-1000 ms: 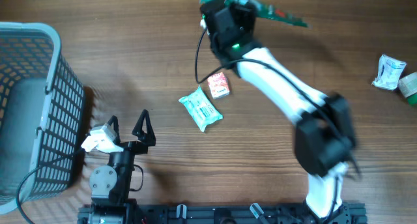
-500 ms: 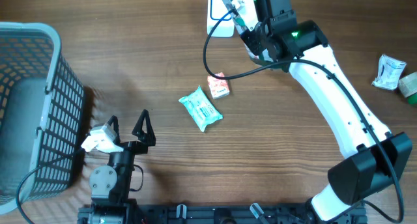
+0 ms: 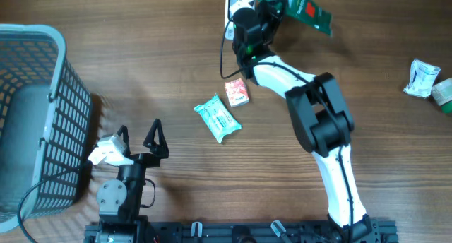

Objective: Scan the item barcode
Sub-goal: 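Hold the gloves package at the scanner, turning it with the right gripper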

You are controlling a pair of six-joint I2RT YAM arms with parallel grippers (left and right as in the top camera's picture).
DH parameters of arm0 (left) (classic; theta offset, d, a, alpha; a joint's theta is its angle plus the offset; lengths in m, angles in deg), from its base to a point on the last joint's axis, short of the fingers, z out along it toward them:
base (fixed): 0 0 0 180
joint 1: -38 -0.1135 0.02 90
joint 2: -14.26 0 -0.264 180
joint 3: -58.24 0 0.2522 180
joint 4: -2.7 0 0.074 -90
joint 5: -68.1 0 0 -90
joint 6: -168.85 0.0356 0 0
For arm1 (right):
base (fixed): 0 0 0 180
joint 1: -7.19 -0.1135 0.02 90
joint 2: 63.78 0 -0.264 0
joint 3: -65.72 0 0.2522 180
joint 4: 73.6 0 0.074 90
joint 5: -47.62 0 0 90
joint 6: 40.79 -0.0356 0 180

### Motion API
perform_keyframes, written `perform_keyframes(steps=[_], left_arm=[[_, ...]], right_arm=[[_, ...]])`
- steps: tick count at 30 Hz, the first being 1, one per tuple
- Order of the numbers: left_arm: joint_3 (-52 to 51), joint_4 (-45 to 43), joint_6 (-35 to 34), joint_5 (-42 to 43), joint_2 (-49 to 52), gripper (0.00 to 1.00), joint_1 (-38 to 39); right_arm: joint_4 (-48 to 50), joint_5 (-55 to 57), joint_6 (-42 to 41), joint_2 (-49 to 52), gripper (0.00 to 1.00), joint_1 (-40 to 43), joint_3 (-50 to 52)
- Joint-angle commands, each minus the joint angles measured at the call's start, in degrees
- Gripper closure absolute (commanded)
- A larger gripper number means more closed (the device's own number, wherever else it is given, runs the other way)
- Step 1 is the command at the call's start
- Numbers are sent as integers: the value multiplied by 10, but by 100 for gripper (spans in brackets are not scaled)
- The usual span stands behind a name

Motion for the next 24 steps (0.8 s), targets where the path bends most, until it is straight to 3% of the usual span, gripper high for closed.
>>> perform_keyframes(steps=[1, 13, 24], left_arm=[[-4, 0, 9, 7, -3, 0, -3], [-4, 0, 9, 7, -3, 0, -3], [-4, 0, 9, 7, -3, 0, -3]], right_arm=[[35, 40, 76, 36, 95, -5, -6], [26, 29, 95, 122, 95, -31, -6], [55, 39, 226, 131, 95, -55, -14]])
